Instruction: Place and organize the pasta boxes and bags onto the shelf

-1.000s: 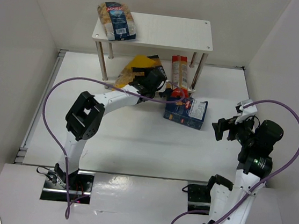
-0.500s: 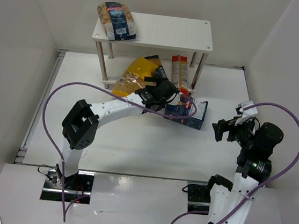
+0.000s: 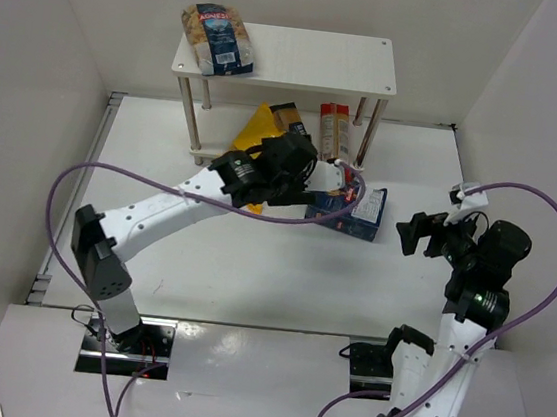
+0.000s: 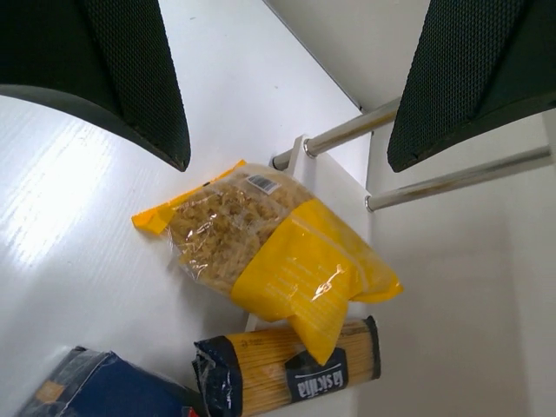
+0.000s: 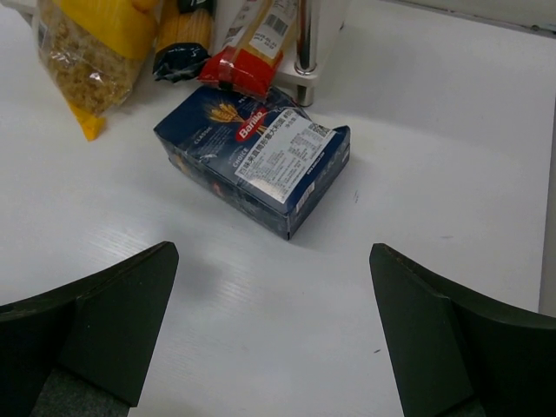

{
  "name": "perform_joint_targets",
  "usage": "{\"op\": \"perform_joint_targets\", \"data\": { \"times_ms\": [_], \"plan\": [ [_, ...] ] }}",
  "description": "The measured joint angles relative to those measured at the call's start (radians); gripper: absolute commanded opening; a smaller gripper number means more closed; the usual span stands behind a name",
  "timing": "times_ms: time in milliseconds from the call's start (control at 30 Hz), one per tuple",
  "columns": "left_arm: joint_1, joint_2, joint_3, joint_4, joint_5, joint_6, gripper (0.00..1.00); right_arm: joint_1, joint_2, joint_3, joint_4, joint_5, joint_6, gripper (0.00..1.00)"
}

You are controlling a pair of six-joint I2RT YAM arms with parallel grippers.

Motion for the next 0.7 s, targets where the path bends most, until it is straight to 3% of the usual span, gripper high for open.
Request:
{"op": "perform_joint_targets", "data": {
  "times_ms": [200, 467, 700],
  "plan": [
    [0.04, -0.188, -0.1, -0.022, 0.034, -0.032, 1.0, -0.027, 0.103, 0.044, 0.047, -0.016, 0.085, 1.0],
    [0.357, -0.323, -0.216, -0.095, 0.213, -0.141, 1.0, -0.048, 0.278, 0.166, 0.05, -0.085, 0.125, 1.0],
    [0.57, -0.441, -0.295, -0.214, 0.544, -0.293, 1.0, -0.018, 0.338, 0.217, 0.012, -0.047, 0.014, 1.0]
  ]
}}
